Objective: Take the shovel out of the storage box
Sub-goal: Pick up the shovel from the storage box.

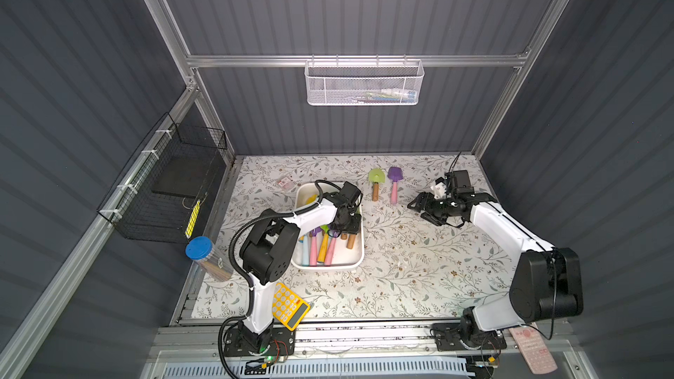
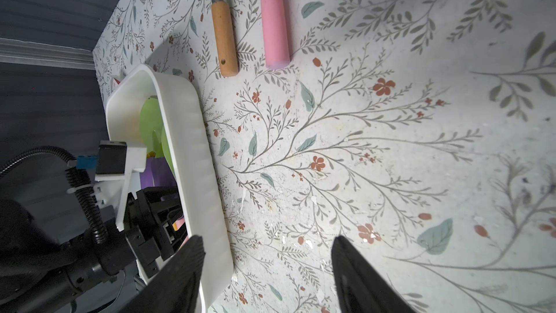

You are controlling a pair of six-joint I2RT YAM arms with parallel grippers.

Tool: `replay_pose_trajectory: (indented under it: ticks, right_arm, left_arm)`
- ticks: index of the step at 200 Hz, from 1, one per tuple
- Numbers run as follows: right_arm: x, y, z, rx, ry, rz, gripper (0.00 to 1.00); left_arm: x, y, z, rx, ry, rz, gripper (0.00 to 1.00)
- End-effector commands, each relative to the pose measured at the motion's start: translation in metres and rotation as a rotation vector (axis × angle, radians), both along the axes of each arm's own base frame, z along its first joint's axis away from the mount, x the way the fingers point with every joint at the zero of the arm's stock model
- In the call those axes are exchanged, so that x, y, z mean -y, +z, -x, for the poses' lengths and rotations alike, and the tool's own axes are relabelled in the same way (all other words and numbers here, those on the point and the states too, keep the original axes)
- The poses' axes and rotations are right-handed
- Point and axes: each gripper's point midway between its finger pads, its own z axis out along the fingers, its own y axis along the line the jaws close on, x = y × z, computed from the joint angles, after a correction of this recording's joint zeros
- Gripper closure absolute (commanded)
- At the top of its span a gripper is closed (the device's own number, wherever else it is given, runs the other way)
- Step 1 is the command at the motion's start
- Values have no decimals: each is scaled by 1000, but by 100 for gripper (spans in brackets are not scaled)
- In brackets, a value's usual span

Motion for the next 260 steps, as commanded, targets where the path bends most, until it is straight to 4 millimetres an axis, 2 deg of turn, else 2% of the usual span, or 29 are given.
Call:
replay_pose_trajectory:
  ticks: [1, 30, 56, 78, 93, 96, 128, 190, 223, 260]
  right_arm:
    - [-4, 7, 2, 11, 9, -13, 31]
    - [-5, 10, 2, 18, 10, -17, 31]
    - [-6, 12, 3, 21, 13, -21, 31]
    - [-9, 13, 5, 27, 21, -22, 31]
    - [-13, 16, 7, 35, 31, -26, 31]
    - [-13, 16, 8, 32, 32, -26, 31]
    - [-27, 31, 16, 69, 73, -48, 31]
    - [-72, 61, 48, 141, 201, -234, 29]
    - [-91, 75, 62, 203, 260, -408, 29]
    - [-119, 99, 78, 297, 373, -598, 29]
  left_arm:
    - [1, -10, 2, -31, -32, -19, 64]
    - [4, -20, 2, -57, -33, -22, 64]
    - [-5, -31, 4, -82, -29, -83, 66]
    - [-3, -27, 4, -67, -37, -63, 87]
    - [2, -17, 4, -57, -42, -29, 97]
    - [2, -14, 3, -51, -41, -24, 100]
    - [5, 25, -3, 3, -31, 9, 100]
    - [3, 116, -11, 138, -7, 93, 100]
    - [5, 151, -15, 161, 8, 200, 100]
    - [19, 181, -13, 153, -11, 374, 100]
